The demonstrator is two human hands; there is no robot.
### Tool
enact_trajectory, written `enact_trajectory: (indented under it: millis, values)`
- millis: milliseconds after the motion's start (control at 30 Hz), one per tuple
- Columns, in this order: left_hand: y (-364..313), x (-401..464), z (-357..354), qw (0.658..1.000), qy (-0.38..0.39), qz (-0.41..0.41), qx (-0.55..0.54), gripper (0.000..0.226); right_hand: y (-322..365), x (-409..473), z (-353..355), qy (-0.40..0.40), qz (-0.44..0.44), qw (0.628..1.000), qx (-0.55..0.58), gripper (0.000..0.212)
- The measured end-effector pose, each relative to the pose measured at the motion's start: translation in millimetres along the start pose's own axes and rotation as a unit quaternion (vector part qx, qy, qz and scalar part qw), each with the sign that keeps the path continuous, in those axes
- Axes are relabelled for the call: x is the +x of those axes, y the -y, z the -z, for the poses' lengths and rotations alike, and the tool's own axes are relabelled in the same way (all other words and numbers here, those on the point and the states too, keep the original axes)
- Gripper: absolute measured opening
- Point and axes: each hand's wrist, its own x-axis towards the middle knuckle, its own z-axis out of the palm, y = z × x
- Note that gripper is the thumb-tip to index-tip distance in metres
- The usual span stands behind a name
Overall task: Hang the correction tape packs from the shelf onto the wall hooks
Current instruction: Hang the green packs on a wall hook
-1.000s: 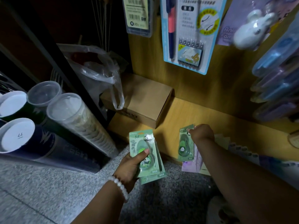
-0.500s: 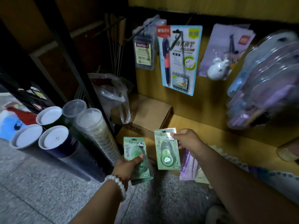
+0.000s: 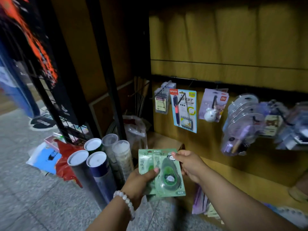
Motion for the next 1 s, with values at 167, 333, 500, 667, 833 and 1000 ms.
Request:
enact_trajectory:
  millis: [167, 333, 500, 667, 833, 1000]
  values:
    - [-42.1, -20.0, -0.9, 0.998, -0.024, -0.044, -0.039, 0.026, 44.8, -27.3, -21.6, 0.046, 0.033, 0.998, 0.024, 0.027]
    - [-84.8, -33.2, 5.4, 0.993, -0.057, -0.065, -0.081, 0.031, 72.7, -52.0, -43.5, 0.116, 0.029, 0.992, -0.040, 0.033]
    - [-118.5, -43.8, 11.0, 0.984, -0.021, -0.067, -0.162, 0.026, 97.7, -63.6, -66.9, 0.133, 0.068, 0.989, -0.011, 0.011]
    - [-149.3, -56.6, 19.5, 0.971, 0.040, -0.021, -0.235, 0.037, 122.3, -58.1, -82.9, 0.138, 0.117, 0.983, -0.009, 0.013]
    - [-176.7, -49.4, 24.8, 0.965, 0.047, -0.045, -0.254, 0.044, 160.8, -49.6, -94.4, 0.146, 0.166, 0.975, 0.017, 0.015]
    - [-201.1, -48.3, 31.4, 0.960, 0.032, -0.144, -0.238, 0.037, 225.7, -45.1, -102.2, 0.142, 0.231, 0.962, 0.033, 0.014]
